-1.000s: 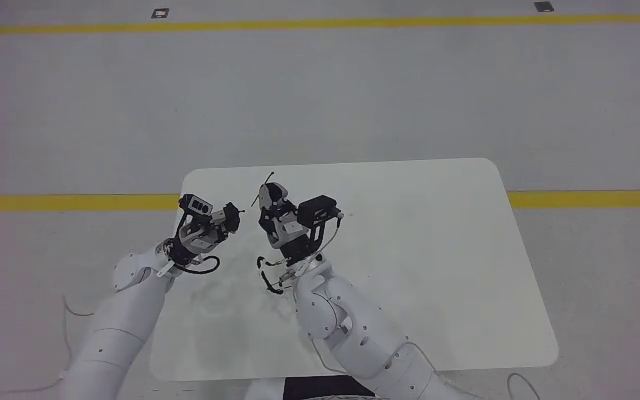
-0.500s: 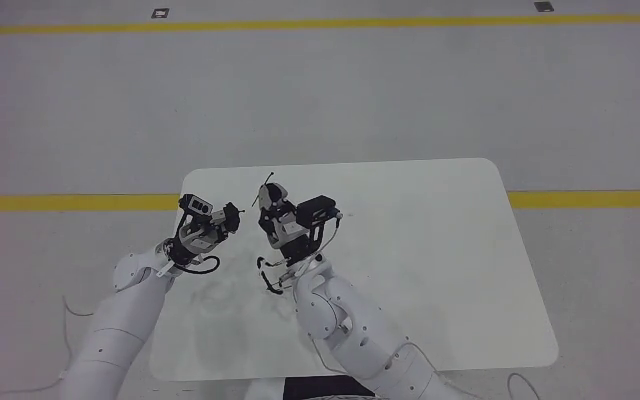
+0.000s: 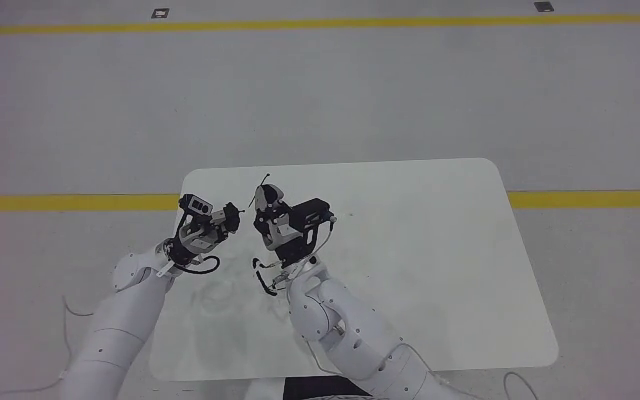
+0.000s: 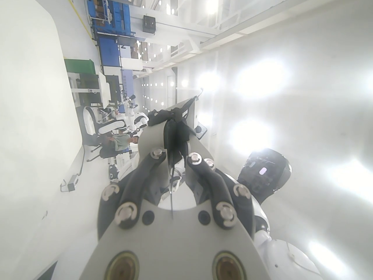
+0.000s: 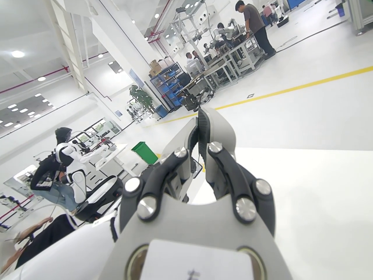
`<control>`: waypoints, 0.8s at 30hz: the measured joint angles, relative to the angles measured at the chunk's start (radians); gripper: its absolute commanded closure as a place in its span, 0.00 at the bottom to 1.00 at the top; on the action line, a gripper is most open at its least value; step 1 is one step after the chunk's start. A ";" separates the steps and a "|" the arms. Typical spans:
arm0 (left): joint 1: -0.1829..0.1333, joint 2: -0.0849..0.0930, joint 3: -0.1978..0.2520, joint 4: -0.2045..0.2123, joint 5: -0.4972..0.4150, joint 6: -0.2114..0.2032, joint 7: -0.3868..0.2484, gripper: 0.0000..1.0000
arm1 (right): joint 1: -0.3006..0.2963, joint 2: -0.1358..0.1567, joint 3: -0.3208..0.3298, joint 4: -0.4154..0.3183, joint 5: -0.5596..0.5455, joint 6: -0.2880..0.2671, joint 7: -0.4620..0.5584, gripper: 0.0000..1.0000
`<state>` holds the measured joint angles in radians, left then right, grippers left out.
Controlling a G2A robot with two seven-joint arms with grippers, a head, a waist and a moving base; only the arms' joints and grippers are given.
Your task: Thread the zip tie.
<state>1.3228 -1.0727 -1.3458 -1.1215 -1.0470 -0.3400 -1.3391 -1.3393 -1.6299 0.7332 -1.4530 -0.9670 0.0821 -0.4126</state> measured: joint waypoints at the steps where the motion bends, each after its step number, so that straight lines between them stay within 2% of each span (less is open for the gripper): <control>1: 0.000 0.000 0.000 0.000 0.000 0.000 0.000 1.00 | 0.000 0.000 0.000 0.000 0.000 0.000 0.000 1.00; 11: 0.000 0.000 0.000 0.000 0.000 0.000 0.000 1.00 | -0.011 -0.003 -0.001 -0.022 -0.045 0.026 0.015 1.00; 24: 0.000 0.000 0.000 0.000 0.000 0.000 0.000 1.00 | 0.002 -0.021 -0.016 0.007 -0.058 0.042 0.022 1.00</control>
<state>1.3228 -1.0727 -1.3458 -1.1215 -1.0470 -0.3400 -1.3391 -1.3369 -1.6511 0.7169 -1.4459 -1.0251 0.1238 -0.3906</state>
